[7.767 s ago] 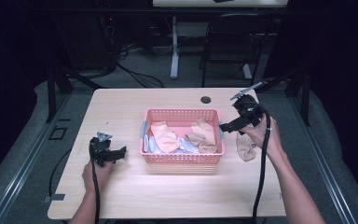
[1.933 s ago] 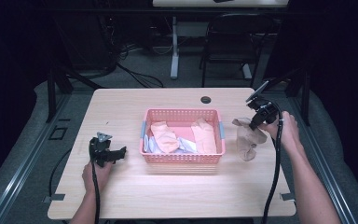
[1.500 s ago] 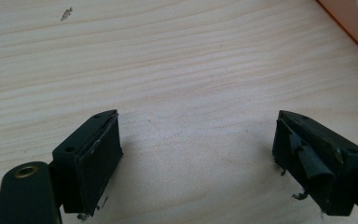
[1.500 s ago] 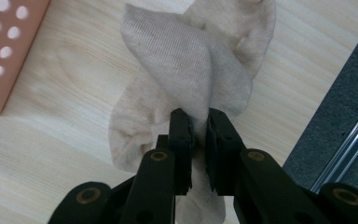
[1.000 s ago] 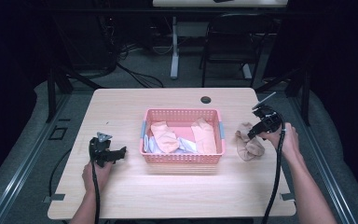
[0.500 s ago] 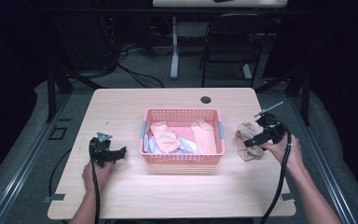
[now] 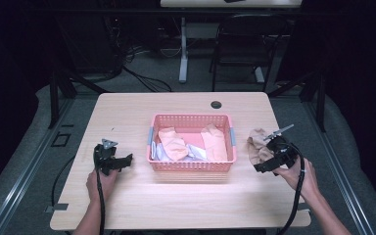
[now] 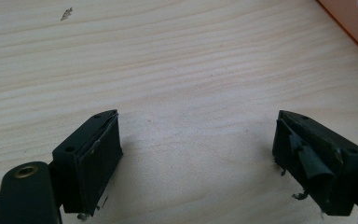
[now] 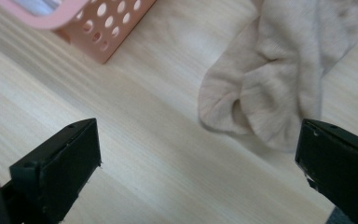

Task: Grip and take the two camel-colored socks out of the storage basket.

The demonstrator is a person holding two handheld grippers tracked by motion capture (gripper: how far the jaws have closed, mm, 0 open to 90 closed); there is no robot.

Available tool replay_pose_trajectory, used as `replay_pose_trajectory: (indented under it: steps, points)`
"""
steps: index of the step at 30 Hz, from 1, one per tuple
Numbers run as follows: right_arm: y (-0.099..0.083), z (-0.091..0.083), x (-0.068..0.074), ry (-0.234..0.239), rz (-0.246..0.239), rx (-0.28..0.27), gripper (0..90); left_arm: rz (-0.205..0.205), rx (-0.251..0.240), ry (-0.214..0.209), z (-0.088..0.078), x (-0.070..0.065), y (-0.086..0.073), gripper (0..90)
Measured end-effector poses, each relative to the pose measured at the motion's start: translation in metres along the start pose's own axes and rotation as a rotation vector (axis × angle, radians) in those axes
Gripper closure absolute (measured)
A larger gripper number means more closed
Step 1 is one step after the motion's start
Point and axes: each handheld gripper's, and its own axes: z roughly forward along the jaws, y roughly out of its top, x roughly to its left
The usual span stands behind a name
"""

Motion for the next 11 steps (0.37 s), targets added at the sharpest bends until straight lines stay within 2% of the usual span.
replay_pose_trajectory:
  steps: [2,4,5,7,11]
  points:
    - [-0.003,0.002,0.001,0.004,0.005,-0.009,0.0,0.000,0.000,0.000,0.000,0.000,0.000,15.0]
    - [-0.008,0.007,0.001,0.011,0.004,0.005,0.0,0.000,0.000,0.001,0.000,0.000,0.000,14.9]
    - [-0.011,0.012,0.000,0.009,-0.001,0.036,0.0,0.001,0.001,0.000,0.000,0.000,0.000,14.9]
    - [-0.014,0.017,-0.001,0.012,0.002,0.058,0.0,0.000,0.001,0.000,0.000,0.000,0.000,14.9]
    - [-0.016,0.020,-0.003,0.009,0.002,0.081,0.0,0.000,0.001,-0.001,0.000,0.000,0.000,14.9]
